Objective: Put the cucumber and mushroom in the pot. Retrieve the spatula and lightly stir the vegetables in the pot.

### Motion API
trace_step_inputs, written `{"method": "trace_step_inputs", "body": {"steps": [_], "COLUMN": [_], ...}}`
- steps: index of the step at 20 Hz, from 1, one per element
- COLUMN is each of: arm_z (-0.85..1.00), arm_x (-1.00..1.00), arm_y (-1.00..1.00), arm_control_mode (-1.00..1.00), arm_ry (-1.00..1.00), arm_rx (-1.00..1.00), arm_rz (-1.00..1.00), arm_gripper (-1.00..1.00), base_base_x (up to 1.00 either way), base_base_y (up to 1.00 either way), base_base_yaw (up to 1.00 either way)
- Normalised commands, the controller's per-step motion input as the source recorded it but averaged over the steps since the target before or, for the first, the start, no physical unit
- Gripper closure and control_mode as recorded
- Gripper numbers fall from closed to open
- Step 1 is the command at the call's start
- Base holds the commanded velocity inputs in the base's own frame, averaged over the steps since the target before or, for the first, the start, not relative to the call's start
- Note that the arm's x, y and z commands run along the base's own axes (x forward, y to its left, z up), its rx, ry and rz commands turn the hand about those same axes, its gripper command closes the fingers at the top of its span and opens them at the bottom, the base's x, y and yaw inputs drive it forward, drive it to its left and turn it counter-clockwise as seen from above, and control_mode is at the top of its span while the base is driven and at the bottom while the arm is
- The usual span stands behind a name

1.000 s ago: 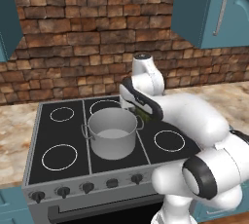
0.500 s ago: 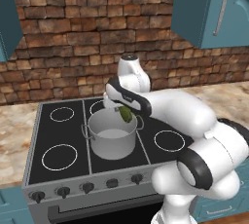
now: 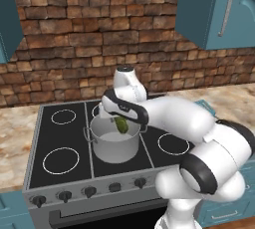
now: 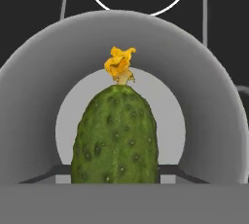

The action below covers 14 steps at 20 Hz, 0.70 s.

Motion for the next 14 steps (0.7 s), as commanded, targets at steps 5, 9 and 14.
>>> {"method": "trace_step_inputs", "body": {"steps": [5, 9, 14], "arm_z": [-0.35, -0.26, -0.25], "arm_x": [0.15, 0.14, 0.11], "arm_y": [0.16, 0.1, 0.08], "arm_control_mode": [-1.0, -1.0, -1.0], "arm_ry": [0.0, 0.0, 0.0], "arm_rx": [0.0, 0.0, 0.0], "arm_rz": [-0.02, -0.01, -0.01], "arm_gripper": [1.0, 1.0, 1.0], "base_base_x": [0.0, 0.0, 0.0], "base_base_y": [0.0, 0.0, 0.0], "base_base_yaw": [0.0, 0.0, 0.0]}}
